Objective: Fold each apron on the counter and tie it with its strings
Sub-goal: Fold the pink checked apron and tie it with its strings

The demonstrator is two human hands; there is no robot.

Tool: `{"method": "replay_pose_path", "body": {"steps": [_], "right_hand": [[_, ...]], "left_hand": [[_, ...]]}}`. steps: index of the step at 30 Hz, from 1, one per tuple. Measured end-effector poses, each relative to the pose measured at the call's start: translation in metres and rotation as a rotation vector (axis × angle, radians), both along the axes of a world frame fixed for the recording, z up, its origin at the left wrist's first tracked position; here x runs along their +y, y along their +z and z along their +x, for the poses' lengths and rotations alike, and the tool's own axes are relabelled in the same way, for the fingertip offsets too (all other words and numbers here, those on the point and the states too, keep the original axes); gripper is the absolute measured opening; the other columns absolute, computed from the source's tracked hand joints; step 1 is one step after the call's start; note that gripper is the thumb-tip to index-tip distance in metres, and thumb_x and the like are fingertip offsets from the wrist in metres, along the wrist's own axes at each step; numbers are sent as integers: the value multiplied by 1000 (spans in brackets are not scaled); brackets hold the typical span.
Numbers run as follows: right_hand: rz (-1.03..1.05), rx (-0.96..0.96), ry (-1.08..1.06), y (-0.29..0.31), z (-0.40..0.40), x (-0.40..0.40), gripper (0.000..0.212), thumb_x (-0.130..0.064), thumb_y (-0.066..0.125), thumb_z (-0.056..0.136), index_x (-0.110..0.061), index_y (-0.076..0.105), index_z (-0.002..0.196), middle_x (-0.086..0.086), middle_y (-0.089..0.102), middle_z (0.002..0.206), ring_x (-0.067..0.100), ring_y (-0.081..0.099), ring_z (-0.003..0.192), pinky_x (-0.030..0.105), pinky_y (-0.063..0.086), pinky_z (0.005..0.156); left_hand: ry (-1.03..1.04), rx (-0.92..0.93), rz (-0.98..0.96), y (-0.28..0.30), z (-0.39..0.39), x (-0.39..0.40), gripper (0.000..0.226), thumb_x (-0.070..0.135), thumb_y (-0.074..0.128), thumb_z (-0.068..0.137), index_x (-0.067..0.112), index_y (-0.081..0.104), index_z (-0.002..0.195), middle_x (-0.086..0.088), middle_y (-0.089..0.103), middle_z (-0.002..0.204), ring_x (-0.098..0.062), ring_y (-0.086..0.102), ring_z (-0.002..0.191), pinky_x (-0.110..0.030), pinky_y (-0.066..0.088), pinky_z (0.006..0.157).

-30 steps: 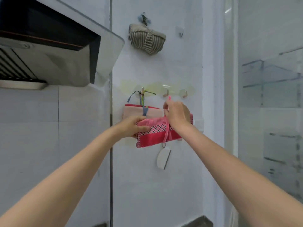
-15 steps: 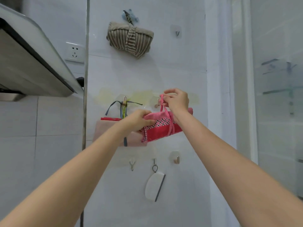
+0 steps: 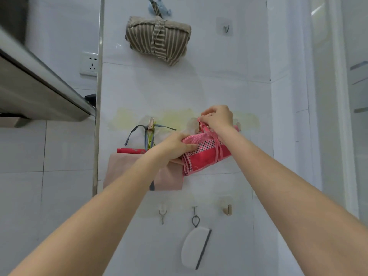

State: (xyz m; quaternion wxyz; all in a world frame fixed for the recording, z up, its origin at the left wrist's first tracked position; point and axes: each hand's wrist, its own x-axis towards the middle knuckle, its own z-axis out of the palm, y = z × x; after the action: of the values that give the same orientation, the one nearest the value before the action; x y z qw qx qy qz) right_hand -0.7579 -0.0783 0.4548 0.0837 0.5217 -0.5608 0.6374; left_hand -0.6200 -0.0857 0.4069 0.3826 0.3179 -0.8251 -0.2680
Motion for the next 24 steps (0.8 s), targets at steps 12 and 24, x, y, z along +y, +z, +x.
{"method": "replay_pose_path", "body": {"steps": [12,24], "right_hand": [[161,202,33,-18,-12,11,22,-10,62,85,-4,64,105,-1,57,85,13,52,88,22,40,69],[613,768,-435,-70,-21,24,37,-7,41,87,-13,46,124,11,45,126,29,33,123,44,29,98]], "left_hand": [[146,-282,-364,-6,-8,-14,26,23,57,92,4,60,108,-11,60,100,-20,53,91,-25,36,66],[359,-717,-805,-28,2,-12,74,61,52,81,24,27,140,-3,54,128,-25,36,128,-48,14,111]]}}
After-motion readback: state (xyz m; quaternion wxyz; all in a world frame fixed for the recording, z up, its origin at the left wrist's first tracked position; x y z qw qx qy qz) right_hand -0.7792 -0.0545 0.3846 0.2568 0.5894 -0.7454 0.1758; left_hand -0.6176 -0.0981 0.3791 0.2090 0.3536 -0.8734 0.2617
